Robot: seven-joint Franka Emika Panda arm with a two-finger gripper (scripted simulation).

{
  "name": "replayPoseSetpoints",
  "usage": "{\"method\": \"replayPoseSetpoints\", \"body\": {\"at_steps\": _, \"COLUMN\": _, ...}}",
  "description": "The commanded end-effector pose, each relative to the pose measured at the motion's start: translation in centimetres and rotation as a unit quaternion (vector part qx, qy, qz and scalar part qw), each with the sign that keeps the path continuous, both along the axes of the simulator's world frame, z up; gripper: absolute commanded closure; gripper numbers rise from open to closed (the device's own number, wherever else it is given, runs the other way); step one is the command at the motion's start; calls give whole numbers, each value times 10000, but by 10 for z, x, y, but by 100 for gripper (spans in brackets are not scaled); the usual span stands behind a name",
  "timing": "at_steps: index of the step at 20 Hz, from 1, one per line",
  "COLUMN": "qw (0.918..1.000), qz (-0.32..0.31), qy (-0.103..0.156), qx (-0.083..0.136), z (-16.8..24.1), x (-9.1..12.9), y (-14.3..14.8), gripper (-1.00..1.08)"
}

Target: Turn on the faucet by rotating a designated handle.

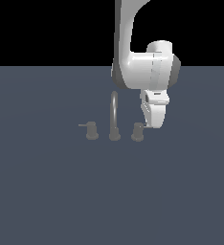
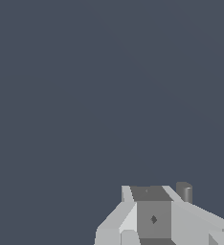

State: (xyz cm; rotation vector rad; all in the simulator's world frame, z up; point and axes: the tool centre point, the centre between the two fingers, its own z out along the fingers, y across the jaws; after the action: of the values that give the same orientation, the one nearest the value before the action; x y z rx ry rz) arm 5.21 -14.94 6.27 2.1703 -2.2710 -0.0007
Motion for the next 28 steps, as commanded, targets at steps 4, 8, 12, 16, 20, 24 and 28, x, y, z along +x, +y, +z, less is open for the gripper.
{"method": "replayPoseSetpoints", "body": {"at_steps": 4, "qw": 10000, "qz": 27, "qy": -48, "qx": 0, "z": 0, "x": -4, "y": -1, "gripper": 108}}
{"method": "replayPoseSetpoints", "body": {"at_steps": 8, "qw": 10000, "qz": 19, "qy": -37, "qx": 0, "z": 0, "x": -16, "y": 1, "gripper": 108}}
{"method": "replayPoseSetpoints", "body": {"at_steps": 12, "qw": 10000, "qz": 11, "qy": -24, "qx": 0, "z": 0, "x": -29, "y": 2, "gripper": 108}}
{"method": "replayPoseSetpoints", "body": {"at_steps": 16, "qw": 10000, "qz": 2, "qy": -11, "qx": 0, "z": 0, "x": -42, "y": 4, "gripper": 108}}
{"method": "replayPoseSetpoints", "body": {"at_steps": 20, "qw": 10000, "qz": -64, "qy": -60, "qx": -34, "z": 0, "x": -42, "y": -5, "gripper": 108}}
{"method": "replayPoseSetpoints", "body": {"at_steps": 24, "qw": 10000, "qz": -43, "qy": -40, "qx": -23, "z": 0, "x": -51, "y": 11, "gripper": 108}}
{"method": "replayPoseSetpoints", "body": {"at_steps": 28, "qw": 10000, "qz": -21, "qy": -19, "qx": -10, "z": 0, "x": -60, "y": 27, "gripper": 108}}
